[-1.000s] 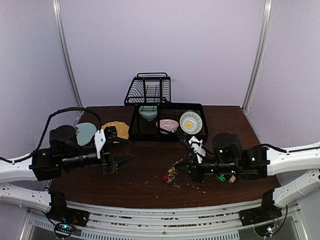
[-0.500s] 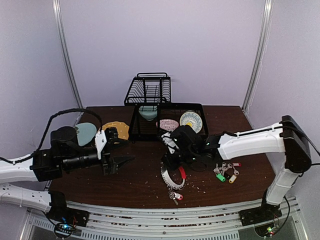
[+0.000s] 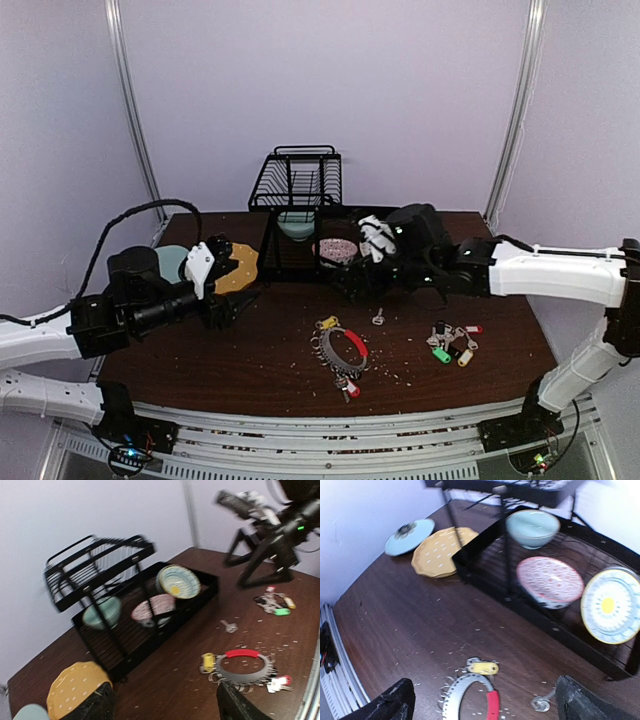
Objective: Put the keys on the keyring
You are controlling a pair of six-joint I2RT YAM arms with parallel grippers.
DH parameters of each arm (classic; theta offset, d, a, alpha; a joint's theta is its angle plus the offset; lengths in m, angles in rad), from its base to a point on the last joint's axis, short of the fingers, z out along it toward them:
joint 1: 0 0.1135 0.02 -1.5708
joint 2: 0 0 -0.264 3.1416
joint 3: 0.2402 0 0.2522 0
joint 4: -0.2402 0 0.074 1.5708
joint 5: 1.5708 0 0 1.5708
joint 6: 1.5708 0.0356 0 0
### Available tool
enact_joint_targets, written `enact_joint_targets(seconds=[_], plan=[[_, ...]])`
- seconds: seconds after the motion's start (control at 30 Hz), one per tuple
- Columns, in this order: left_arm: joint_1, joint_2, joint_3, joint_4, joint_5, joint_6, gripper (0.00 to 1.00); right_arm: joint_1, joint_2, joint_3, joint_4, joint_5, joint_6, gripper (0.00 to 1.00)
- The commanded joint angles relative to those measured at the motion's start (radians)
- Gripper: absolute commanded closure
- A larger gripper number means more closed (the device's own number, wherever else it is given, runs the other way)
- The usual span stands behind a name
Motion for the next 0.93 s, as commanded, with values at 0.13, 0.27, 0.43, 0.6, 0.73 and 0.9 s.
enact_joint_targets(seconds=[0.13, 0.27, 0.43, 0.6, 0.73, 0.9], plan=[[0.35, 0.011, 0.008, -0.045, -0.293, -0.255, 0.19, -0.5, -0.374, -0.351, 0.033, 0.063, 0.153, 0.0], [0.613, 0.012, -0.033, -0.039, -0.16, -0.357, 0.15, -0.748, -0.519, -0.512, 0.103, 0.085, 0.212, 0.0], [0.75, 0.108, -0.07, -0.03, -0.157, -0.492, 0.11, -0.816, -0.647, -0.705, 0.26, 0.343, 0.33, 0.0], [0.941, 0.233, -0.132, 0.016, 0.0, -0.663, 0.11, -0.817, -0.684, -0.823, 0.34, 0.419, 0.315, 0.0], [0.957, 0.288, -0.107, 0.007, -0.076, -0.587, 0.02, -0.818, -0.695, -0.873, 0.373, 0.451, 0.31, 0.0], [0.958, 0.297, -0.14, 0.055, -0.069, -0.556, 0.02, -0.818, -0.68, -0.872, 0.388, 0.434, 0.303, 0.0]])
